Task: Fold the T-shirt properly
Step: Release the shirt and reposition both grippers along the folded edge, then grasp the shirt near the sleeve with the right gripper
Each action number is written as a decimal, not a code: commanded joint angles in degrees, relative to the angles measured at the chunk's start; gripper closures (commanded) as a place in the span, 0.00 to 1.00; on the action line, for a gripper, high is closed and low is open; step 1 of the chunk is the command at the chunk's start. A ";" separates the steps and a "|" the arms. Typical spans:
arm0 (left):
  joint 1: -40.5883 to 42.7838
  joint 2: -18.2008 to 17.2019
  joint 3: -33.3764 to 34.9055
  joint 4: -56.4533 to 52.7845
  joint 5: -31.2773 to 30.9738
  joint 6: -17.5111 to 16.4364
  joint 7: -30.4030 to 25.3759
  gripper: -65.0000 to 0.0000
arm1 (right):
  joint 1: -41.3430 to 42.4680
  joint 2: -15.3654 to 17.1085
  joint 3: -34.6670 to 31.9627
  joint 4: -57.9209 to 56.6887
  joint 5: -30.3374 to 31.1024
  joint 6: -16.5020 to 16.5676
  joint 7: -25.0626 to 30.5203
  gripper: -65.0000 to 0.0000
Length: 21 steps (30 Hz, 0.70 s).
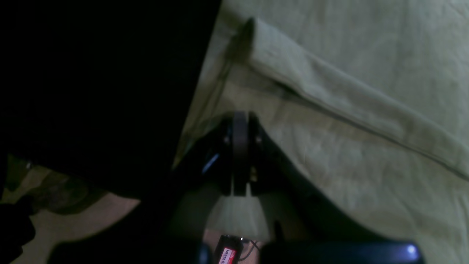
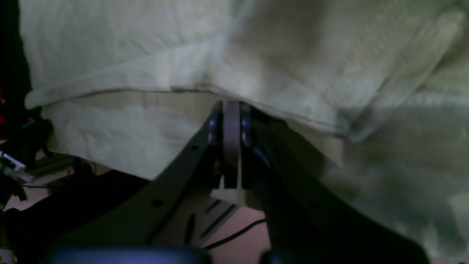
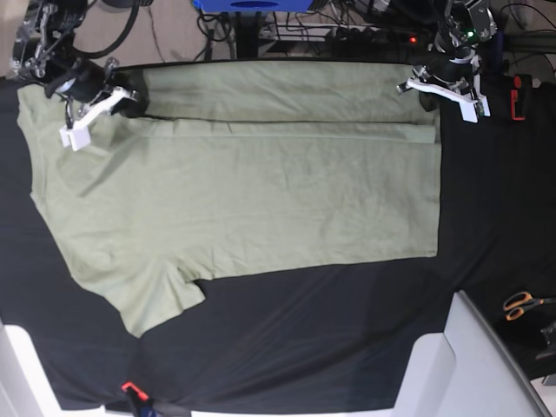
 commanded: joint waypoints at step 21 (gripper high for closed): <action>-6.95 -1.25 0.02 -3.86 -0.45 -0.38 -0.72 1.00 | 4.40 1.39 0.37 -2.43 1.15 0.32 0.49 0.99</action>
